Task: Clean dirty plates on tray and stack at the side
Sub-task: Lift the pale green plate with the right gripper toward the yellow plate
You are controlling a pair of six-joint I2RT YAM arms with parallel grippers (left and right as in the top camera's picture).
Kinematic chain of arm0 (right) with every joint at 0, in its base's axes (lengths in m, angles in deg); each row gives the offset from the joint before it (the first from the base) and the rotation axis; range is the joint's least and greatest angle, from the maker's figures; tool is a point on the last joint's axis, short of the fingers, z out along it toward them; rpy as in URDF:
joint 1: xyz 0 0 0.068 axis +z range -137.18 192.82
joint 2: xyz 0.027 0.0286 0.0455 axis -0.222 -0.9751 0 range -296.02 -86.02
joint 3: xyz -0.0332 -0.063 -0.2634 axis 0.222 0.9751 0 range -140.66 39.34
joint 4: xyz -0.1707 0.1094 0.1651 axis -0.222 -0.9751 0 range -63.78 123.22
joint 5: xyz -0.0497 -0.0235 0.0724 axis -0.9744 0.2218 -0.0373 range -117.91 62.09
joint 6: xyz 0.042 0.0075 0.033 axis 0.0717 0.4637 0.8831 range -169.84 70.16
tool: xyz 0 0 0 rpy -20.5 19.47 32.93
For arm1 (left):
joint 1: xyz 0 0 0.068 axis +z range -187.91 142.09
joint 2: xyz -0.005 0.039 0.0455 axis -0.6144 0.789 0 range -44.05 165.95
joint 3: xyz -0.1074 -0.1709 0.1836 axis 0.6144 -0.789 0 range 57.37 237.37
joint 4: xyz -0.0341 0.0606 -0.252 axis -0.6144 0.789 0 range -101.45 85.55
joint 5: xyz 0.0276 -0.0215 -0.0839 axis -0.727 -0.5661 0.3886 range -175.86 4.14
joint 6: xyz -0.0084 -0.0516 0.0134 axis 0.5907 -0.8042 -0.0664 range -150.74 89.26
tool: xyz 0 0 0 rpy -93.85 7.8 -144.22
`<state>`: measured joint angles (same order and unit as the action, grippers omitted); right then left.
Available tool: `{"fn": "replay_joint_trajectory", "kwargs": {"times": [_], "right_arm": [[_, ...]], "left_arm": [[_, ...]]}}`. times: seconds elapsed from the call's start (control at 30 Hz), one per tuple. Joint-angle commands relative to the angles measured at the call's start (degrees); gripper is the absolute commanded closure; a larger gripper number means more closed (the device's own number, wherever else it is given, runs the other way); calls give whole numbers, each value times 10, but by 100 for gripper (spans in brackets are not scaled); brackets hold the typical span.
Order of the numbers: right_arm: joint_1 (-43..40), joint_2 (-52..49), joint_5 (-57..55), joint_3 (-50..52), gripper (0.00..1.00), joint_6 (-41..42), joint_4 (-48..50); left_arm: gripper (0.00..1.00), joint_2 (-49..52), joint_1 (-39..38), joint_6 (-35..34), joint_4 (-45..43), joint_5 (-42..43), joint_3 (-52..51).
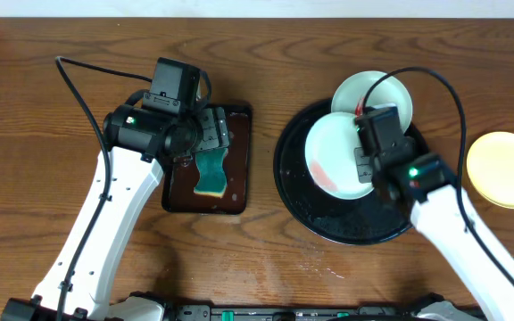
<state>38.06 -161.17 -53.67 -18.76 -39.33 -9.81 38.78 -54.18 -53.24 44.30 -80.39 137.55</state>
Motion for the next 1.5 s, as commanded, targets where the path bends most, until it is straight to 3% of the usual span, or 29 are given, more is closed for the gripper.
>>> {"fn": "replay_joint_trajectory", "kwargs": {"times": [0.0,0.17,0.47,0.8,1.47], "right_arm": [[52,38,-146,-2,99,12,0],[133,52,-263,-2,99,-17,-1],[235,51,-317,-2,99,-40,0],[260,51,-363,-2,99,-110,1],[289,51,-383,-2,99,-129,2]], "left_arm": [[17,-1,2,0,3,-1,8],[16,-1,2,0,3,-1,8],[16,-1,2,0,3,-1,8],[16,-1,2,0,3,-1,8],[15,-1,2,0,3,-1,8]]}}
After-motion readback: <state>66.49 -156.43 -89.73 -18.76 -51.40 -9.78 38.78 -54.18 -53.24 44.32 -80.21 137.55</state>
